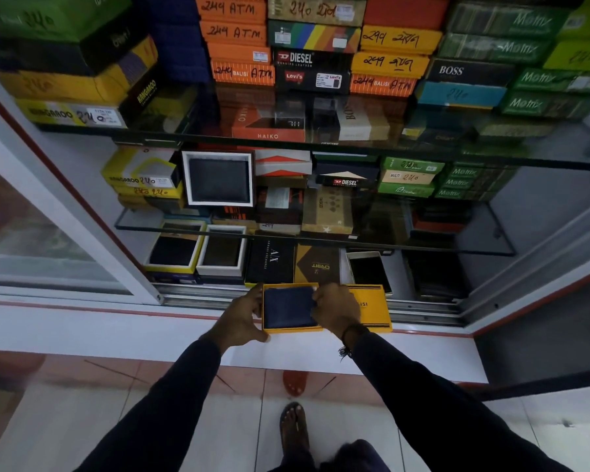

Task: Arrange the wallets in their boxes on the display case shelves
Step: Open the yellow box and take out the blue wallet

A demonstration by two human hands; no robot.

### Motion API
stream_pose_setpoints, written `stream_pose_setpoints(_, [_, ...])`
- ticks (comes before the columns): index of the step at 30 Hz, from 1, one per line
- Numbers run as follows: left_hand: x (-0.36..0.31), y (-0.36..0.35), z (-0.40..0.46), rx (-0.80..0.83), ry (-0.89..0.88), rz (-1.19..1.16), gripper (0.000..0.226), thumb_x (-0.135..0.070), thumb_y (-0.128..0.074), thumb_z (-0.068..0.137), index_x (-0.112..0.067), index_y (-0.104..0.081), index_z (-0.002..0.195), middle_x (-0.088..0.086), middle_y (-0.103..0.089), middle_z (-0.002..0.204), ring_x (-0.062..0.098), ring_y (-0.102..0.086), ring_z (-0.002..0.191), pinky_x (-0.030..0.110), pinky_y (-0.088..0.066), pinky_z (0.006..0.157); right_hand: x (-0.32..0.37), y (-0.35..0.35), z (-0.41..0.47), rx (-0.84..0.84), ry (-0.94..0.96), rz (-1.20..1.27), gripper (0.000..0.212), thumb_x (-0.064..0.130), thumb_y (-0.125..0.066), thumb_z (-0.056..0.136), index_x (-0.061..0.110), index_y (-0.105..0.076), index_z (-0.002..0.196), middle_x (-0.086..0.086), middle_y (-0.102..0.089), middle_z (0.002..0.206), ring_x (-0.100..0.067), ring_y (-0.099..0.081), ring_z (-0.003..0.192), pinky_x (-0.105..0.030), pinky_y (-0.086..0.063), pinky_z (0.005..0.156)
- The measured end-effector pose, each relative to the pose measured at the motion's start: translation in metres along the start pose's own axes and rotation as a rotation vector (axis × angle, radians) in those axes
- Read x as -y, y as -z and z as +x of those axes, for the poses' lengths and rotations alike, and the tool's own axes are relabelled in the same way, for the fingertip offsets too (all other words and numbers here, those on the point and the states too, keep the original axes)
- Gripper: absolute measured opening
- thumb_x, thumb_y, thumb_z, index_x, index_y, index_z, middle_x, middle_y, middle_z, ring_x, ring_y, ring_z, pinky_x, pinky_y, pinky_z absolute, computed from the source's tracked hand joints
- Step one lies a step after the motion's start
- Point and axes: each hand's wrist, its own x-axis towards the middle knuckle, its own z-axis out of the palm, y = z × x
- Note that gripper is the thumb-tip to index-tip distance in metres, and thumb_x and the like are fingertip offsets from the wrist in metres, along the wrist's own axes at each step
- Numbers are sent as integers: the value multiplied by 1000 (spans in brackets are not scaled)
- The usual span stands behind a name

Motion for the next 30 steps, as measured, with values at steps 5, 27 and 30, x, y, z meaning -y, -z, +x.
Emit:
stream_pose_setpoints(5, [1,3,-1,-35,-14,-12,110,-13,-96,59,-35,-34,147,-19,-63,95,7,-64,90,8,-50,57,13,-8,3,5,-89,77,39,37,-72,81,9,-69,108,-8,-72,106,-27,-69,99,-32,-57,77])
stream_pose_setpoints(27, [-39,28,-18,46,-62,-538,69,-17,-92,65,-25,-66,128,8,-70,124,27,-68,113,35,-58,91,-19,54,4,363,-284,1246,51,12,-78,83,0,-59,129,-19,-66,127,-31,-67,111,-33,-60,77])
stream_pose_setpoints(30, [-50,24,-22,26,-88,-572,63,-40,-84,66,-31,-67,126,-1,-70,122,19,-67,101,31,-50,80,-26,56,-2,440,-311,1323,50,16,-73,87,4,-57,132,-15,-67,120,-25,-67,104,-29,-57,77])
